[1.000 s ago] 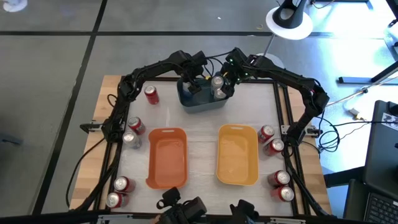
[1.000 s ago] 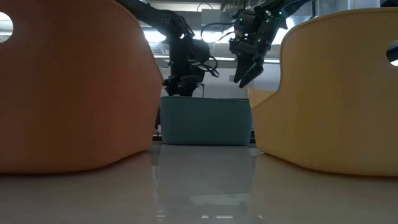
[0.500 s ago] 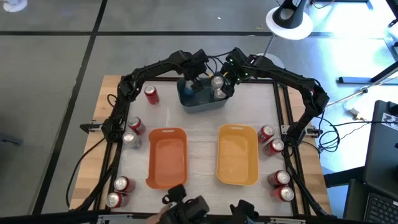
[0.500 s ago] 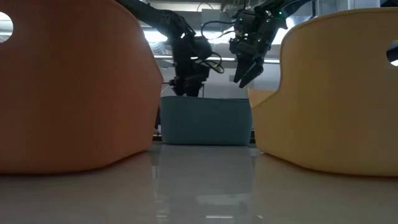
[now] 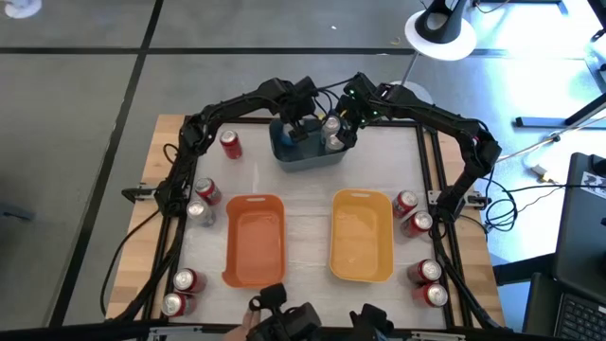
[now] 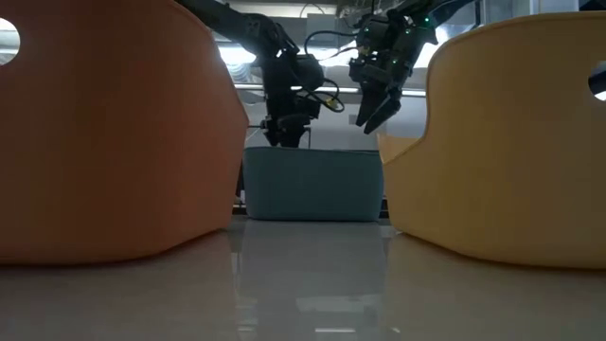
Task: Sort soda cans
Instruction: Put the top blue-white soda can into the green bin
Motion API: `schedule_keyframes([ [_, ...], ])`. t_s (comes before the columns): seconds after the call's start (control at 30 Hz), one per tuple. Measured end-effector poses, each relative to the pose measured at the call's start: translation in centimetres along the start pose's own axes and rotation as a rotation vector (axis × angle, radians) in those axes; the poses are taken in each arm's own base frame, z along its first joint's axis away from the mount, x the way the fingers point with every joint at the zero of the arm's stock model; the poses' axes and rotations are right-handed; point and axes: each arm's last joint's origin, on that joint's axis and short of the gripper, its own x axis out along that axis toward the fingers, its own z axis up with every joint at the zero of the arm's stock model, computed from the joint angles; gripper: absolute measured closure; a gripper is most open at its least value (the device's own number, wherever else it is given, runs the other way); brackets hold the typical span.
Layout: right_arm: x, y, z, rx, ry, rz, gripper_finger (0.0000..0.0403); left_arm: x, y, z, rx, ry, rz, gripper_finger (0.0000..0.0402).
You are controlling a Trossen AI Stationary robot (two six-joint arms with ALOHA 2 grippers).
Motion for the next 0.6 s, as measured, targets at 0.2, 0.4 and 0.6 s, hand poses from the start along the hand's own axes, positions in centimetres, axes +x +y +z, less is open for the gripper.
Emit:
schedule_keyframes([
  [0.2, 0.0, 0.0, 0.0, -0.006, 0.0, 0.0, 0.0047, -0.1, -0.2, -0.1, 0.027, 0.018, 0.038, 0.0007],
  [0.4, 0.0, 0.0, 0.0, -0.006, 0.0, 0.0, 0.0047, -0.4, -0.1, -0.5, 0.002, 0.053, 0.043, 0.0021],
  [0.6, 0.0, 0.0, 0.0, -0.007, -0.002, 0.0, 0.0047, -1.8, 0.1, -0.6, -0.019, 0.022, 0.049, 0.0023],
])
